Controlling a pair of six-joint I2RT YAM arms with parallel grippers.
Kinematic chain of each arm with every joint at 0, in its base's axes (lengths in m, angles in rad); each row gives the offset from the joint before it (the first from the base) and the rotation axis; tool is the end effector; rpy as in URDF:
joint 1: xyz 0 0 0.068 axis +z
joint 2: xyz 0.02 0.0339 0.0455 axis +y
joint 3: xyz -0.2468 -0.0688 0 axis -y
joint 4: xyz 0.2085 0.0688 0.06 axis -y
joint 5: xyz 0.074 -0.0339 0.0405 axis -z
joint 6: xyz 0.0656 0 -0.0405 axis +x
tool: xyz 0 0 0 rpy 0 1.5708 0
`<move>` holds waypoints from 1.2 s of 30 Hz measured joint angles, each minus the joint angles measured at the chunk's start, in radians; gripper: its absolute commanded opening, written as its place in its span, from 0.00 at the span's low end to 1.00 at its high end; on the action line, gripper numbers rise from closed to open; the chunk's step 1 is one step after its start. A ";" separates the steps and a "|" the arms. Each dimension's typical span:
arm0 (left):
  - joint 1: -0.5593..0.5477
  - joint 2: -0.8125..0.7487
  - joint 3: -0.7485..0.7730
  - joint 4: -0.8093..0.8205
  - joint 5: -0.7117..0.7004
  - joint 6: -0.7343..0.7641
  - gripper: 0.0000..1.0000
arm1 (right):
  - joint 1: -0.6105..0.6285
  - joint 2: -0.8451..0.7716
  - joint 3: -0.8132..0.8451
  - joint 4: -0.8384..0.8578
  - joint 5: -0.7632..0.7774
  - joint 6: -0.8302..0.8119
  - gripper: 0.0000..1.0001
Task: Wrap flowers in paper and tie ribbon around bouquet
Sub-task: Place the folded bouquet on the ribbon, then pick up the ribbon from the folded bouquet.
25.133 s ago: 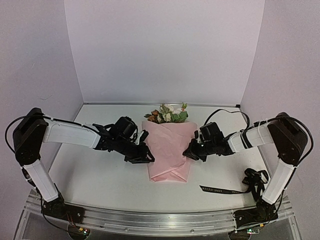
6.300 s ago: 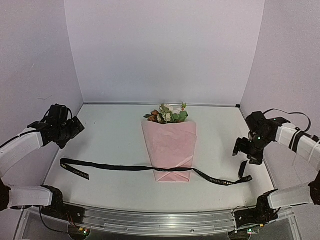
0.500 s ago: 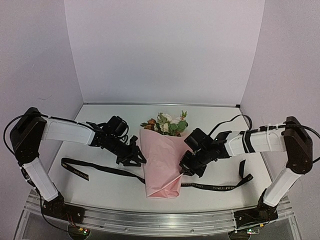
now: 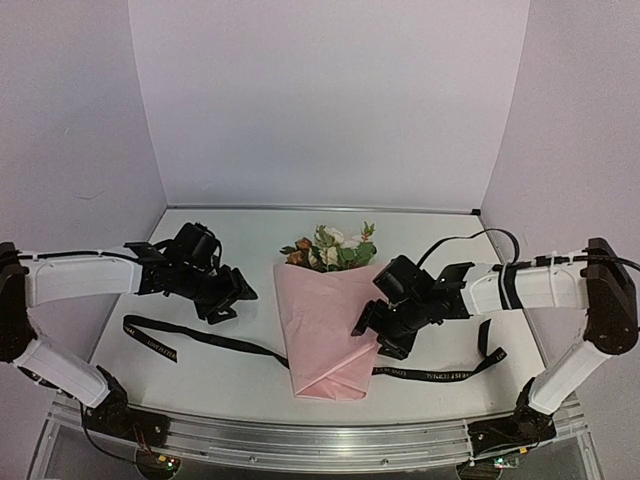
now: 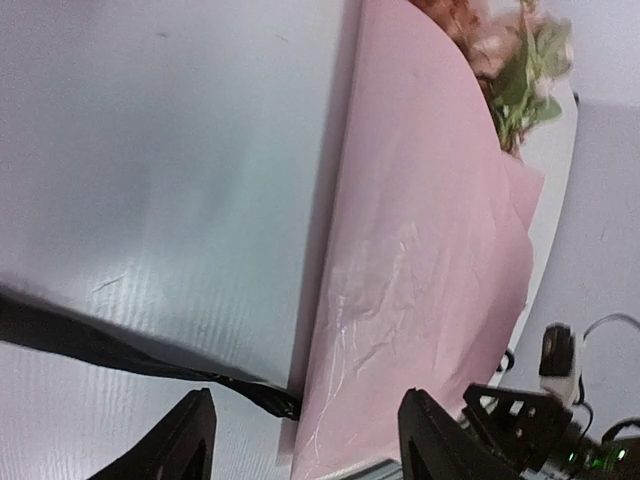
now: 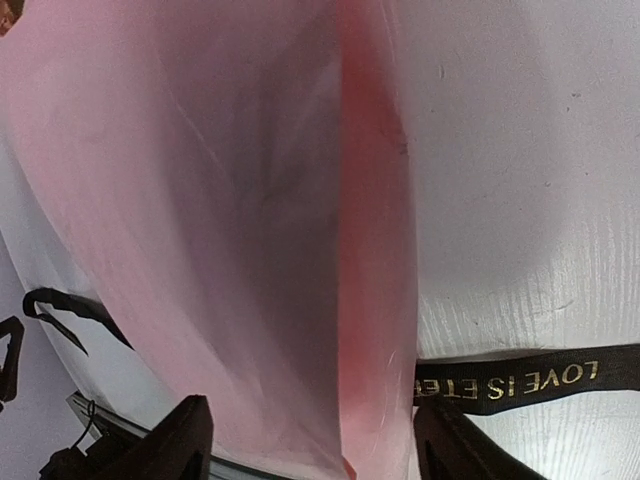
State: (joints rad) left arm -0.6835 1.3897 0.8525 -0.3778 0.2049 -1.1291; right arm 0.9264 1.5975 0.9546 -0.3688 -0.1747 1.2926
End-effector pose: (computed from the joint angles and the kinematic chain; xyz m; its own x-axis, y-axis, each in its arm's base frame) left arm 0.2007 -0.1807 0.1916 -0.9086 -0.4015 -0.1149 -0.2501 0.7435 -0.6202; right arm 0.1729 0.2490 0.1657 -0.9501 0.3118 -0.0040 0.2583 0.7939 0.5505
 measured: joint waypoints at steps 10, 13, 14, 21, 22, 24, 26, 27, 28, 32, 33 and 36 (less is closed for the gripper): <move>0.110 -0.221 -0.172 -0.280 -0.332 -0.285 0.73 | -0.006 -0.160 -0.036 -0.139 0.091 -0.182 0.98; 0.190 -0.224 -0.210 -0.306 -0.367 -0.302 0.73 | -0.012 -0.217 -0.068 -0.173 0.134 -0.216 0.98; 0.215 -0.221 -0.215 -0.314 -0.375 -0.303 0.72 | -0.014 -0.235 -0.080 -0.184 0.149 -0.224 0.98; 0.346 -0.154 -0.215 -0.299 -0.395 -0.270 0.70 | -0.022 -0.391 -0.203 -0.230 0.281 -0.249 0.98; 0.368 -0.142 -0.215 -0.295 -0.396 -0.261 0.70 | -0.024 -0.413 -0.221 -0.236 0.299 -0.249 0.98; 0.411 -0.122 -0.215 -0.292 -0.403 -0.244 0.69 | -0.026 -0.458 -0.255 -0.251 0.332 -0.249 0.98; 0.463 -0.109 -0.215 -0.287 -0.407 -0.219 0.68 | -0.029 -0.490 -0.278 -0.263 0.357 -0.250 0.98; 0.490 -0.103 -0.215 -0.280 -0.409 -0.207 0.68 | -0.029 -0.506 -0.288 -0.273 0.370 -0.253 0.98; 0.516 -0.097 -0.215 -0.273 -0.410 -0.196 0.67 | -0.029 -0.519 -0.295 -0.281 0.381 -0.256 0.98; 0.604 -0.055 -0.213 -0.233 -0.400 -0.150 0.64 | -0.029 -0.555 -0.316 -0.291 0.416 -0.274 0.98; 0.618 -0.039 -0.210 -0.222 -0.397 -0.143 0.64 | -0.029 -0.564 -0.321 -0.293 0.422 -0.280 0.98; 0.643 0.014 -0.187 -0.204 -0.384 -0.126 0.62 | -0.029 -0.593 -0.337 -0.302 0.440 -0.298 0.98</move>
State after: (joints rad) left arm -0.0408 1.4034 0.6660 -0.5813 -0.1786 -1.2555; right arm 0.8970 1.0047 0.6172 -0.6712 0.2656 0.9944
